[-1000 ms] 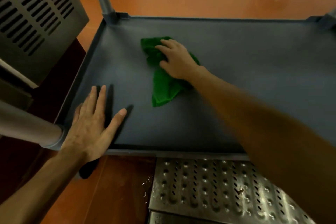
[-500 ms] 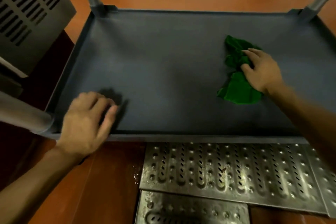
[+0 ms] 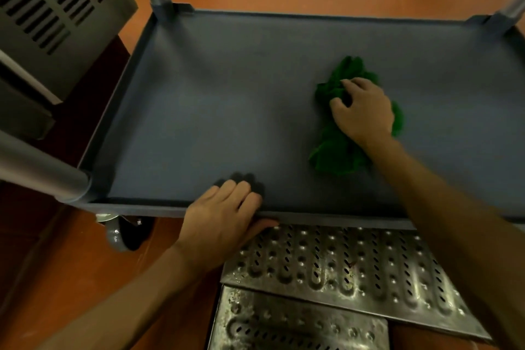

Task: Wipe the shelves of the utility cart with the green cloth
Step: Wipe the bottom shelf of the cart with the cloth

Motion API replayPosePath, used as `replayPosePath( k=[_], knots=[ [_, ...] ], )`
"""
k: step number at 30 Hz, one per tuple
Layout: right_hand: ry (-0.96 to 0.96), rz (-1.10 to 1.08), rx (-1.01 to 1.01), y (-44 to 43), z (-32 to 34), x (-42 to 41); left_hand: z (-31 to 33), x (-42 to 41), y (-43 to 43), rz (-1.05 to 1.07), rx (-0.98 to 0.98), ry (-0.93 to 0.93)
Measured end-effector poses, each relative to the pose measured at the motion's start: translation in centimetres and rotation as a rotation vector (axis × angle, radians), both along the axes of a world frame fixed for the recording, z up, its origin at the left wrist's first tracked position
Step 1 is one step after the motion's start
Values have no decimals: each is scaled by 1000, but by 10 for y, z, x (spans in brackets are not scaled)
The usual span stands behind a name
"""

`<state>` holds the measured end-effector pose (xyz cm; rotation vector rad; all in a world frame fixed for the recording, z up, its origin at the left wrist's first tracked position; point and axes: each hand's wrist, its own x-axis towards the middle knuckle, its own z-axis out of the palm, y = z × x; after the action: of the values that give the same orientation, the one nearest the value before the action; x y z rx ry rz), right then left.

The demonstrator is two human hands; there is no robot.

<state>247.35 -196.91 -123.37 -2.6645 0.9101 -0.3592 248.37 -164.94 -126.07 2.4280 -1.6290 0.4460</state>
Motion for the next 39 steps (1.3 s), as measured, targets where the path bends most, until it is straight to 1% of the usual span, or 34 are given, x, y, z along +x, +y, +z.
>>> replayPosePath(
  k=[2,4,7,9,12,14,16,19,21,23,25,30,34,36,39],
  knots=[
    [-25,80,11,32,-1,24,2,1,0,-3,-3,1],
    [-33,205,12,73,-1,49,1,1,0,-2,-8,-7],
    [-55,495,-6,145,-4,70,-1,3,0,-20,-29,-46],
    [-66,664,26,172,-4,70,0,3,1,-26,-49,-87],
    [11,842,62,155,-3,56,-1,1,3,-45,-44,-87],
    [24,900,83,132,2,37,-2,0,4,-36,-38,-61],
    [28,862,95,105,3,9,-1,-1,3,-19,-36,-37],
    [39,739,84,61,2,-38,2,-1,4,-9,-41,-14],
    [-8,608,82,35,1,-56,2,-2,3,-11,-52,29],
    [-33,425,69,18,-3,-56,3,-4,3,-7,-54,82],
    [-44,304,28,10,-7,-45,3,-4,3,-18,-64,122],
    [-85,143,-19,-12,-8,7,2,-3,2,-17,-109,164],
    [-74,-73,-23,-13,-8,56,4,-4,0,-7,-94,146],
    [-25,-107,-17,-6,-8,74,3,-3,-1,4,-79,124],
    [3,-51,-17,14,-4,90,5,-1,-4,24,-63,107]
  ],
)
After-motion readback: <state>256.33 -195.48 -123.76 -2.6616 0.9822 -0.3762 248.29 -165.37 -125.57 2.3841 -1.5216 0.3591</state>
